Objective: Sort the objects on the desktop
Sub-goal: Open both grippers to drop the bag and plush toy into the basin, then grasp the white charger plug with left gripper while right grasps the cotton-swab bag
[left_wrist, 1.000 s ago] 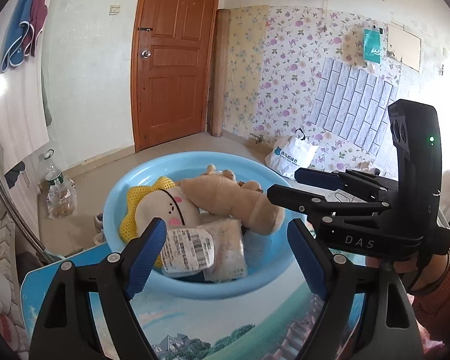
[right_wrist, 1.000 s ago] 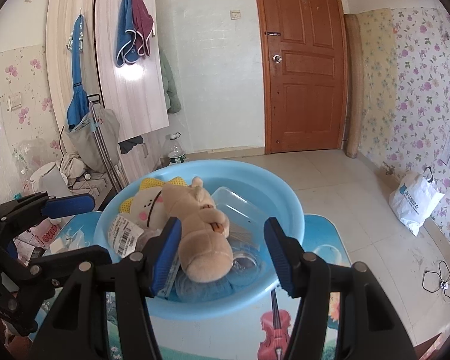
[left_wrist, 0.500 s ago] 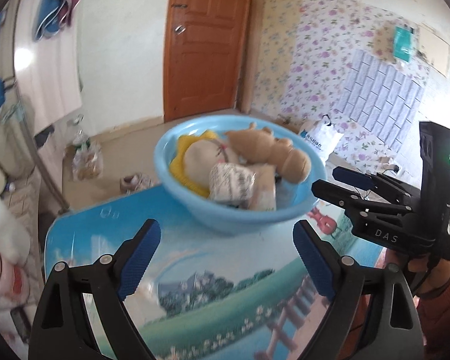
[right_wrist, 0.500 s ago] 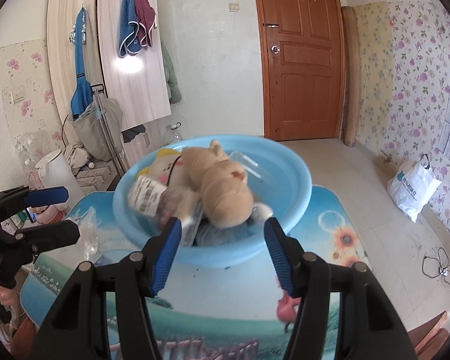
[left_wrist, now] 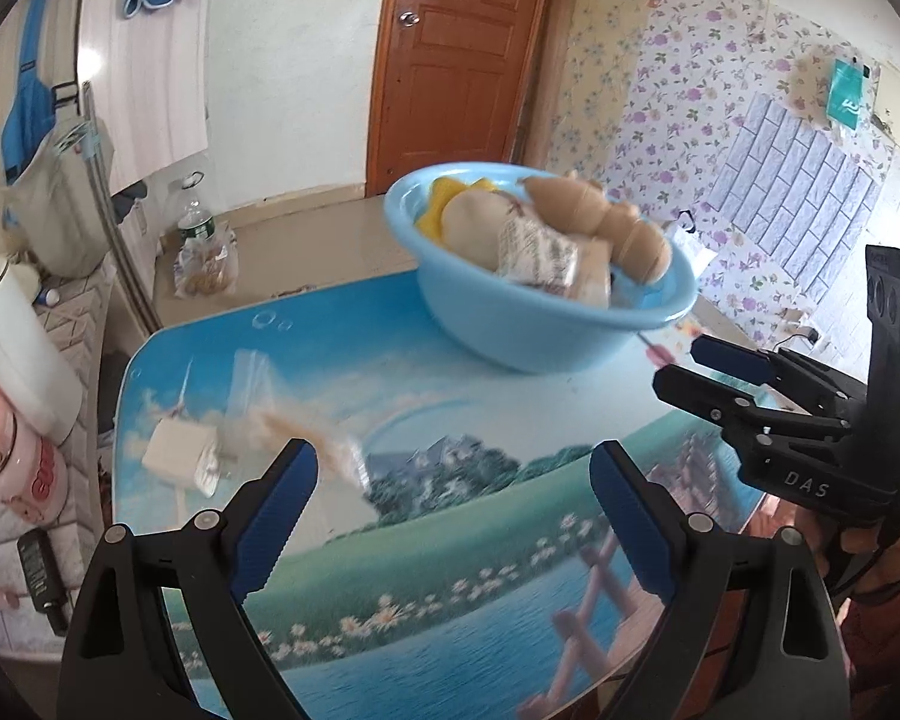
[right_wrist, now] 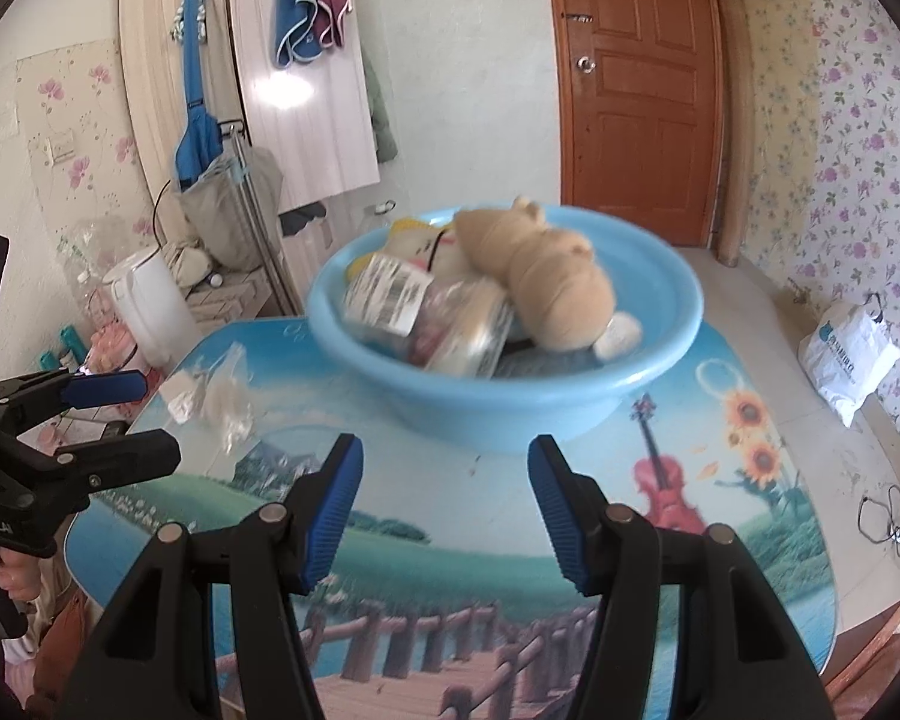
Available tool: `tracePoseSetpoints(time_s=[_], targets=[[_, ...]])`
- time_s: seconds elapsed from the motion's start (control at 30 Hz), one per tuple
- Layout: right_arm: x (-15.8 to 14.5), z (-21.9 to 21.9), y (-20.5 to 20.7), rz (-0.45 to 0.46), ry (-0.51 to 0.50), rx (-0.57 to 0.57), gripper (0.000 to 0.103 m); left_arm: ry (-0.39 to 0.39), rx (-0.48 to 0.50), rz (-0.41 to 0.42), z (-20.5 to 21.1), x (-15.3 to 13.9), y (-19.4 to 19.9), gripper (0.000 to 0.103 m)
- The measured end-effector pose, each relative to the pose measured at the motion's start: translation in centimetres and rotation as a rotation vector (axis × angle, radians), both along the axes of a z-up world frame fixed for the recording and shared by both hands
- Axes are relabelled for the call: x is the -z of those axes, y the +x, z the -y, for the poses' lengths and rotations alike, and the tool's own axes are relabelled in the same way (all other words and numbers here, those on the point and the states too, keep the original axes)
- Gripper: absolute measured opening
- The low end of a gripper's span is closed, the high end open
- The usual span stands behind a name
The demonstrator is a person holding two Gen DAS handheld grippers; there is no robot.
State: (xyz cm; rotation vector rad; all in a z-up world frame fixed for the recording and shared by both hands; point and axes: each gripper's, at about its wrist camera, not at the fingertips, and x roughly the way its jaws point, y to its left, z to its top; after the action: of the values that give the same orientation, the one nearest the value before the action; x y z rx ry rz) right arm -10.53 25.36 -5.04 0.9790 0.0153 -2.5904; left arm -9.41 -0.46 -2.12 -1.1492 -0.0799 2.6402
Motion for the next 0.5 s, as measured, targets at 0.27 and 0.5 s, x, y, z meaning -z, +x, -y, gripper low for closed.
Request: tracePoseSetpoints(time_s=[0.27,0.5], targets=[[1.4,2.2,0.4,0.068,-0.003,-0.041,0.057,0.002,-0.040,0.023,2.3,1.8,0.6,0.092],[2.1,5.0,0.1,0.122,-0.010,-0.075,0.057,-0.007,-0.062,0.000,4.8,2.4,1.3,0.092]])
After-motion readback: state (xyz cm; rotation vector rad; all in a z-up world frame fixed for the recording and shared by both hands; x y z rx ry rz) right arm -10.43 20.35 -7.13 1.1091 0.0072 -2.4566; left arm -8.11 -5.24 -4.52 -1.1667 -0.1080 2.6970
